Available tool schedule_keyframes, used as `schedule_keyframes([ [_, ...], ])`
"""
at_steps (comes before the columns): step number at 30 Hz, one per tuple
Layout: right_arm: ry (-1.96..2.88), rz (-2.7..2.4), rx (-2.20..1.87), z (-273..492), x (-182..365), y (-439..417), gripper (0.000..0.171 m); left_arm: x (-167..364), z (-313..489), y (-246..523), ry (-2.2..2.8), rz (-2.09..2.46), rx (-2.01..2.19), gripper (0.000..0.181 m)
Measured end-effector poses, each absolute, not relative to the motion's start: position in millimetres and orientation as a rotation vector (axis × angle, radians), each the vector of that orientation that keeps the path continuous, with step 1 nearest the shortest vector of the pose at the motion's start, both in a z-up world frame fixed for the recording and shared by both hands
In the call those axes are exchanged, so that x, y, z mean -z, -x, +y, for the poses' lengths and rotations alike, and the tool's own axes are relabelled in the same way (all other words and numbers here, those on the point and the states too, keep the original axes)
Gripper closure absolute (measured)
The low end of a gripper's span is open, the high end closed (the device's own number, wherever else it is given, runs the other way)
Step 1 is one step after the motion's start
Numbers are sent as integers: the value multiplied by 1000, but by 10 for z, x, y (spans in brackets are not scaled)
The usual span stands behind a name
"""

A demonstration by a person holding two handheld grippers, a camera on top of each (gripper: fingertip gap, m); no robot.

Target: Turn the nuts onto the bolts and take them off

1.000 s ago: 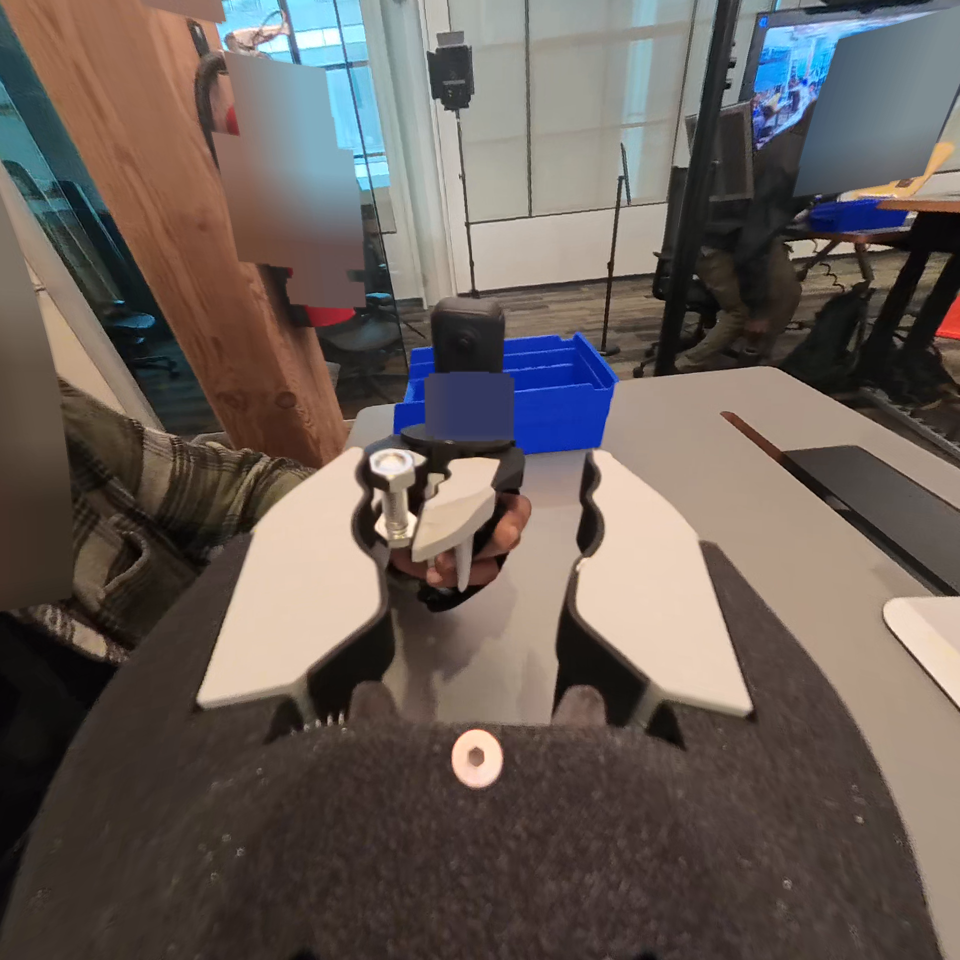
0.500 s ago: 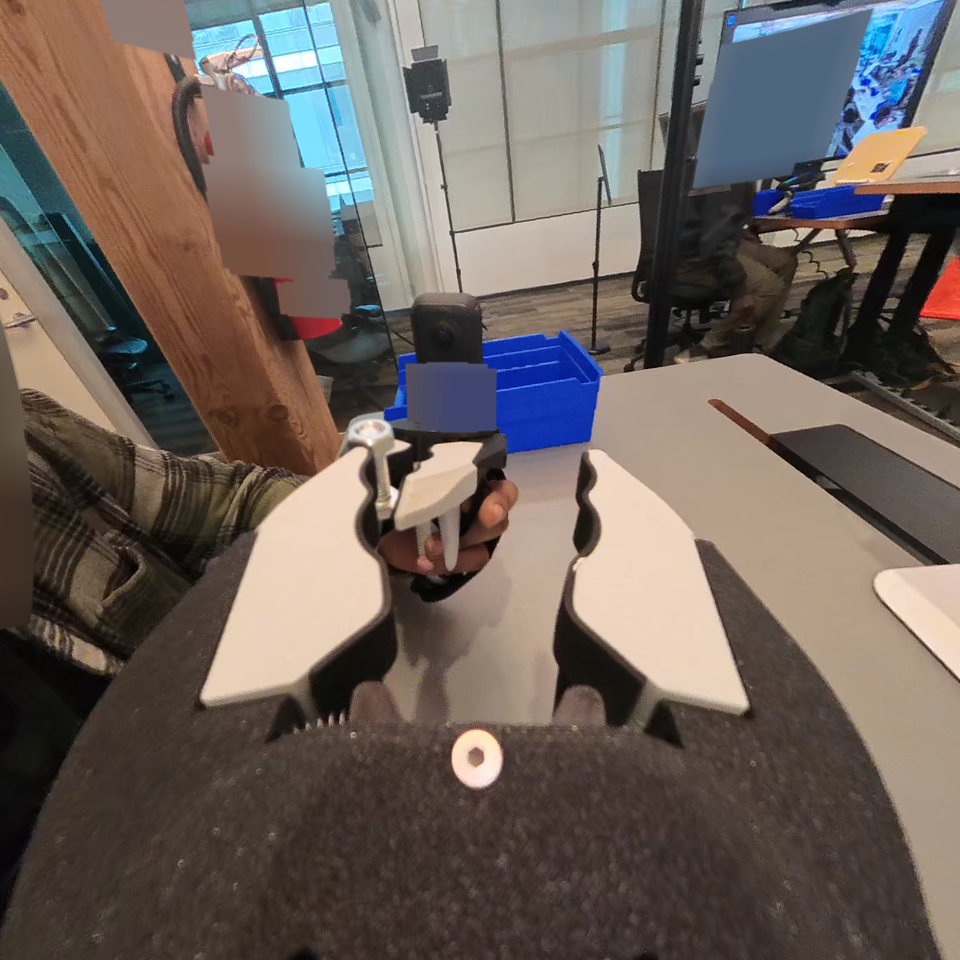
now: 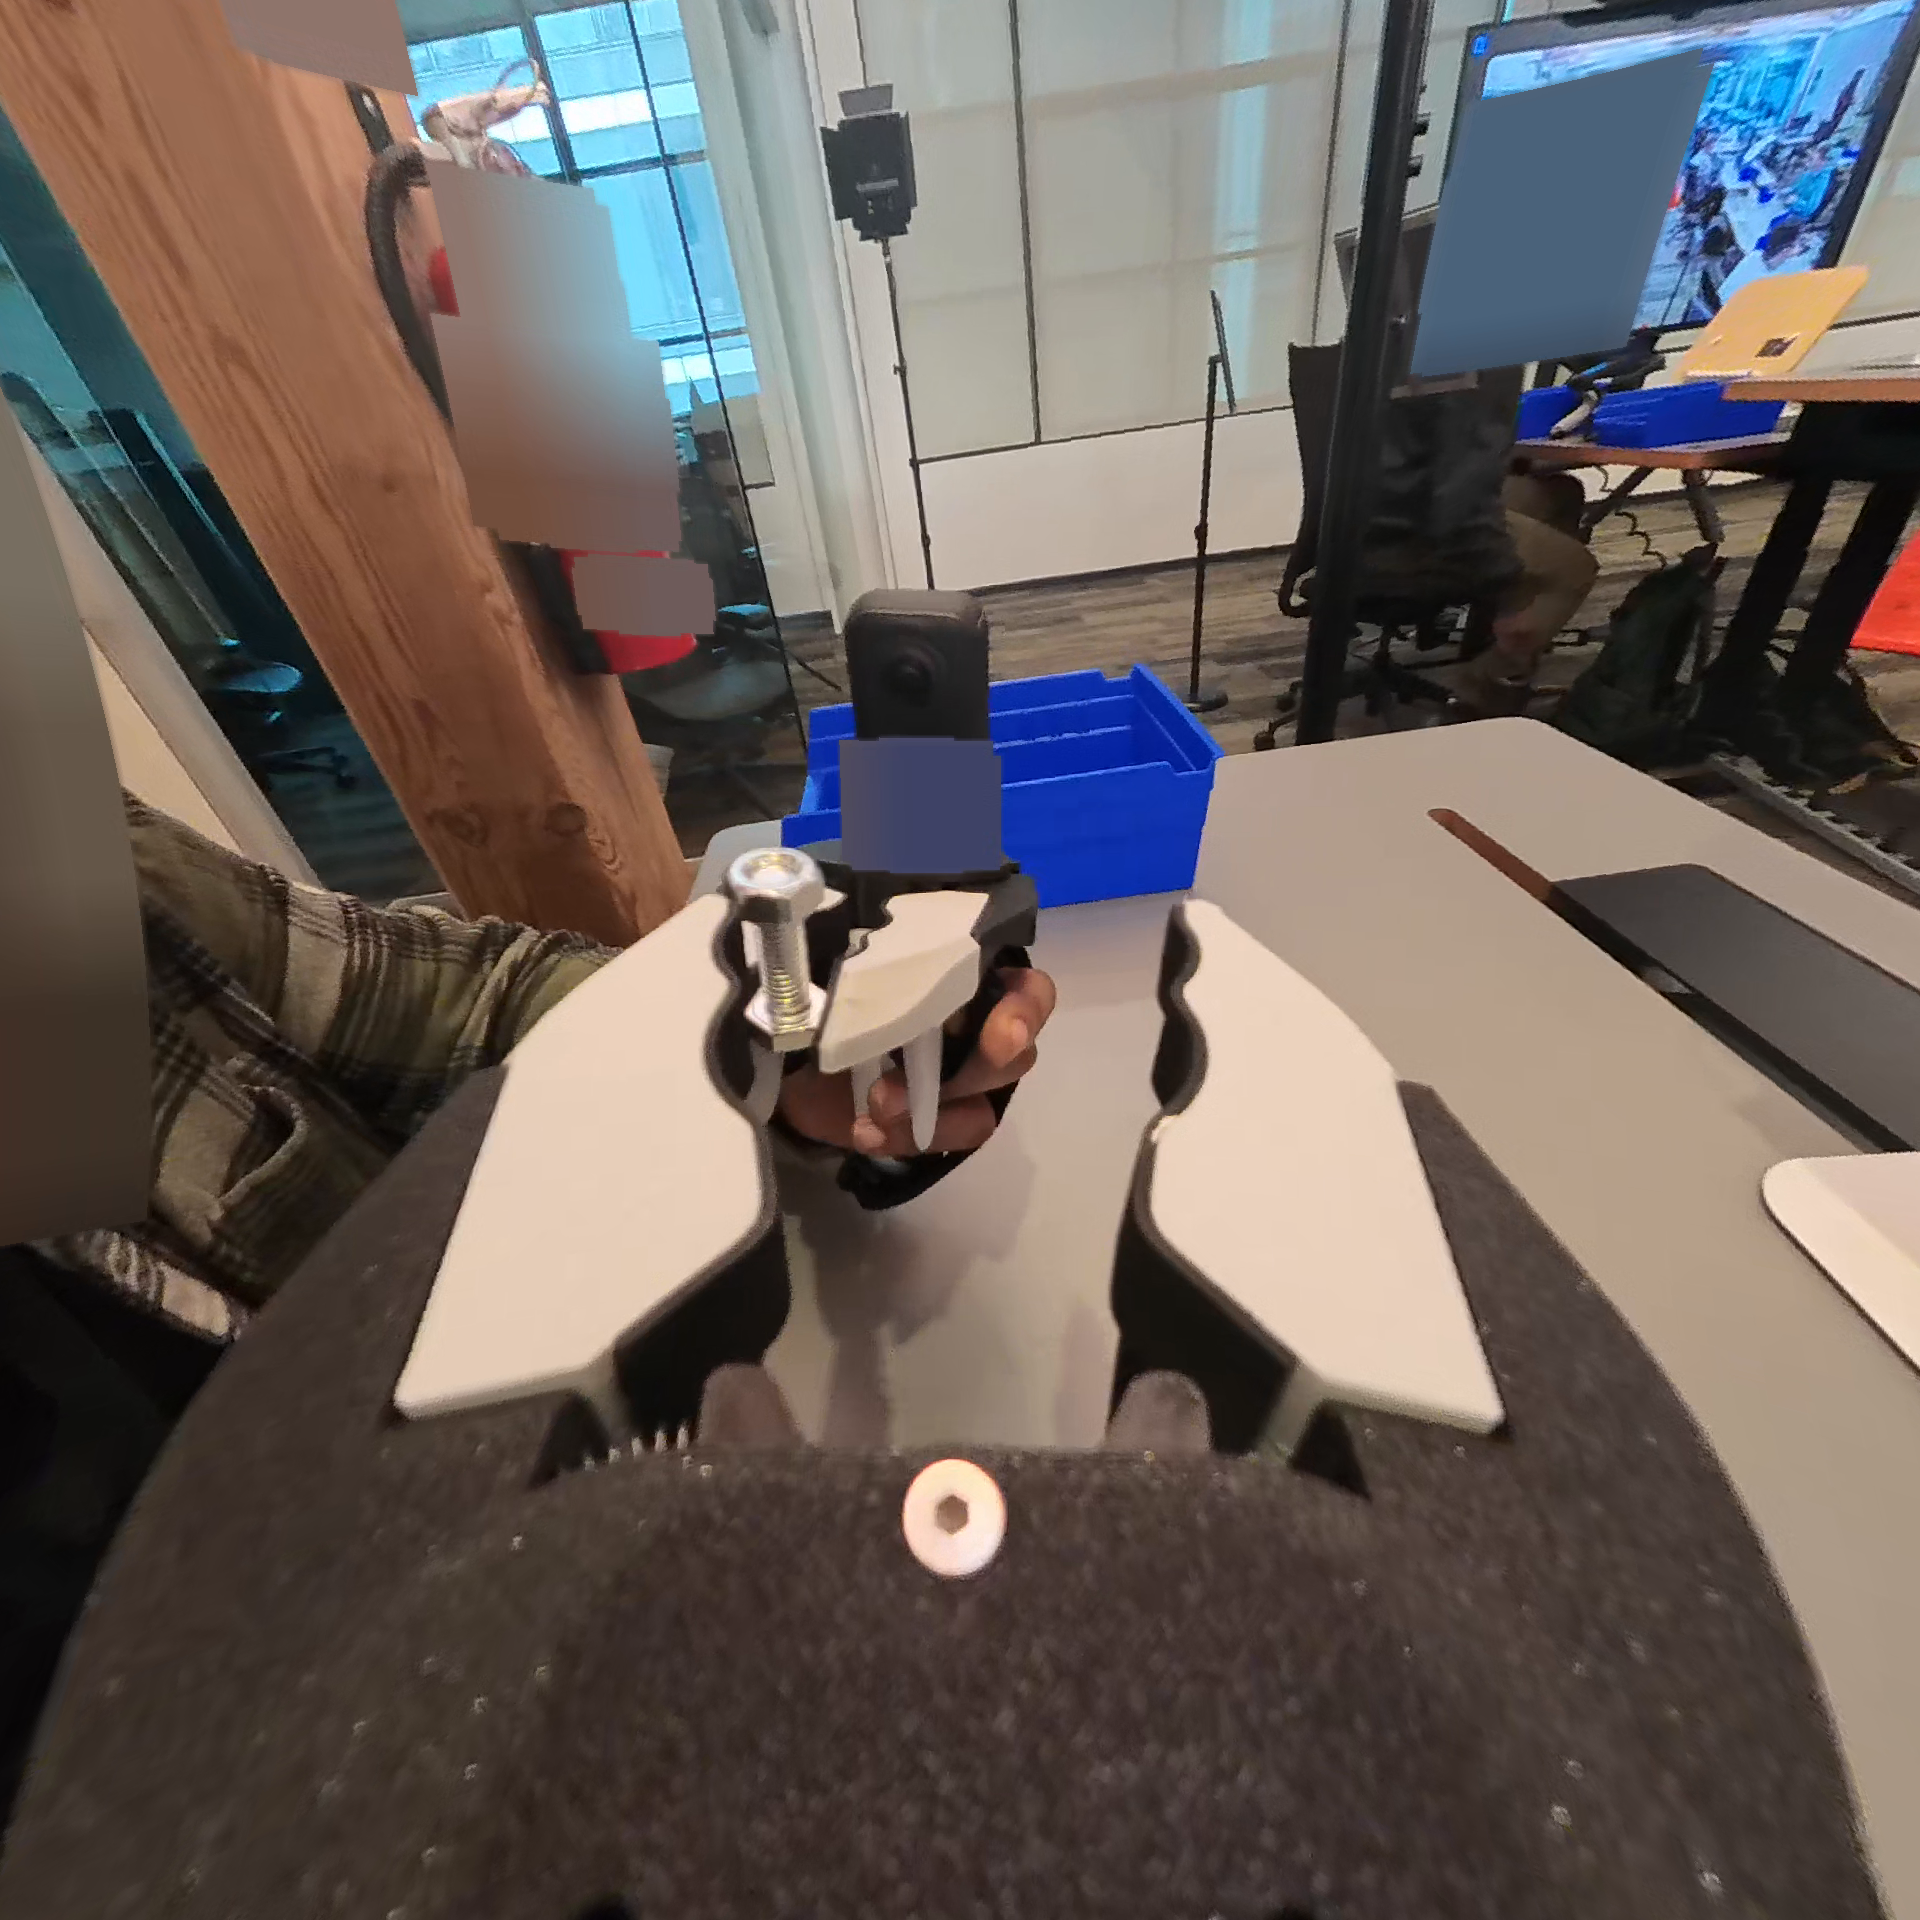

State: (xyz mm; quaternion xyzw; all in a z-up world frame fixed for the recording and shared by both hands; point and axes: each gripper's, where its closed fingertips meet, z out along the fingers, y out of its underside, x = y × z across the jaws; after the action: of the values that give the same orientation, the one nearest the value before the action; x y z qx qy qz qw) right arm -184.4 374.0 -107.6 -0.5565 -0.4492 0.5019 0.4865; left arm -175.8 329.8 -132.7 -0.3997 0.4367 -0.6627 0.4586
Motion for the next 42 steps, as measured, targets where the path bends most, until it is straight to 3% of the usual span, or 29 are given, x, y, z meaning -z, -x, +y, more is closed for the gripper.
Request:
schedule_keyframes([
  [42,1333,-1116,-1254,3656,1036,1958,93,1328,3281,1746,986,1087,1622,163],
])
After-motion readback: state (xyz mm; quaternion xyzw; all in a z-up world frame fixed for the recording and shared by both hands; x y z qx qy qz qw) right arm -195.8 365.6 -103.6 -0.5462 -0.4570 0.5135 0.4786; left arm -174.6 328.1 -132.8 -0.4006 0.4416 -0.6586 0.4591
